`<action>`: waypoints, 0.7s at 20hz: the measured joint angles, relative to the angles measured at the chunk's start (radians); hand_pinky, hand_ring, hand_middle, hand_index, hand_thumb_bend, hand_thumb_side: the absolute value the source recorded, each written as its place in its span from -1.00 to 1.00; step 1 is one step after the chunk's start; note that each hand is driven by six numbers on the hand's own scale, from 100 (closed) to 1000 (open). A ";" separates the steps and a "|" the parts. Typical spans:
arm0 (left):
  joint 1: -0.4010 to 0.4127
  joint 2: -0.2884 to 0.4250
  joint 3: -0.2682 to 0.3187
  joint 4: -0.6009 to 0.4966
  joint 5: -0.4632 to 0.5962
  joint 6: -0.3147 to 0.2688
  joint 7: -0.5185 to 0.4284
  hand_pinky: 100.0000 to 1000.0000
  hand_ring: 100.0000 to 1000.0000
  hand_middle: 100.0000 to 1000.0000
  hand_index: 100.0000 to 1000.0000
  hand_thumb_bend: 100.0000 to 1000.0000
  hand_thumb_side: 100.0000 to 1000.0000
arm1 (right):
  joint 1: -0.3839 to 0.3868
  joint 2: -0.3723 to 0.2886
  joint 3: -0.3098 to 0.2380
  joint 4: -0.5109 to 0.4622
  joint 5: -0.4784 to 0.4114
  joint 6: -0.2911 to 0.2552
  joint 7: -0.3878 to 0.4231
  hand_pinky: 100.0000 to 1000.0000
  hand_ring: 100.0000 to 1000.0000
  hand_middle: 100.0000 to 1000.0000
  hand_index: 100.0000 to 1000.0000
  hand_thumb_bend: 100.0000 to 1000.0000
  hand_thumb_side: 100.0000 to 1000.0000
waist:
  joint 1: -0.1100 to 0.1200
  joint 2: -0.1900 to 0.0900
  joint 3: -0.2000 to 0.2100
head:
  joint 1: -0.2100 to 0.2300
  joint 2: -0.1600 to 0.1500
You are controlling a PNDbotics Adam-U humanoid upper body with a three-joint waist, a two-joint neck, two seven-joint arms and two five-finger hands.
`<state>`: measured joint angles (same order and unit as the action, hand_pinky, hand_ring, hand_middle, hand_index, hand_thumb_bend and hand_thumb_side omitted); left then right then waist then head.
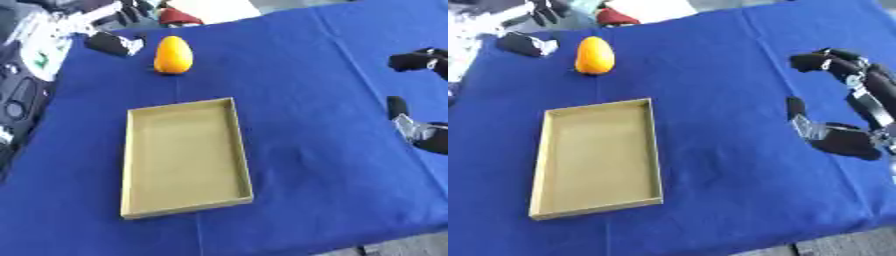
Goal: Pick up objects on the table and place them in the box.
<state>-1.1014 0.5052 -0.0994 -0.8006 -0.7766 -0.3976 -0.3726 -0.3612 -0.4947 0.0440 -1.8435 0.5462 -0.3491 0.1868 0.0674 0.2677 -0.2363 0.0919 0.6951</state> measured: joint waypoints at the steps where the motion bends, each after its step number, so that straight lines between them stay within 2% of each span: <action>1: 0.000 -0.004 0.002 0.005 -0.017 -0.001 0.007 0.38 0.50 0.56 0.85 -0.98 -0.30 | 0.000 0.002 0.000 0.000 -0.002 -0.001 0.001 0.49 0.45 0.42 0.73 -1.00 -0.20 | 0.000 0.002 -0.004 | 0.004 -0.002; 8: 0.005 -0.032 0.007 0.035 -0.103 -0.004 0.057 0.36 0.49 0.56 0.85 -0.98 -0.26 | -0.005 0.006 0.005 0.000 -0.004 -0.004 0.004 0.50 0.45 0.42 0.73 -1.00 -0.20 | 0.000 0.010 -0.011 | 0.036 -0.012; 14: 0.018 -0.050 0.007 0.058 -0.161 -0.001 0.078 0.35 0.40 0.54 0.84 -0.88 -0.16 | -0.009 0.007 0.005 0.000 -0.007 -0.006 0.006 0.50 0.45 0.42 0.73 -1.00 -0.20 | 0.000 0.012 -0.016 | 0.057 -0.018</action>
<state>-1.0830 0.4554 -0.0922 -0.7426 -0.9372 -0.3991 -0.2945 -0.3698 -0.4872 0.0495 -1.8435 0.5389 -0.3551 0.1931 0.0671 0.2802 -0.2522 0.1486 0.6768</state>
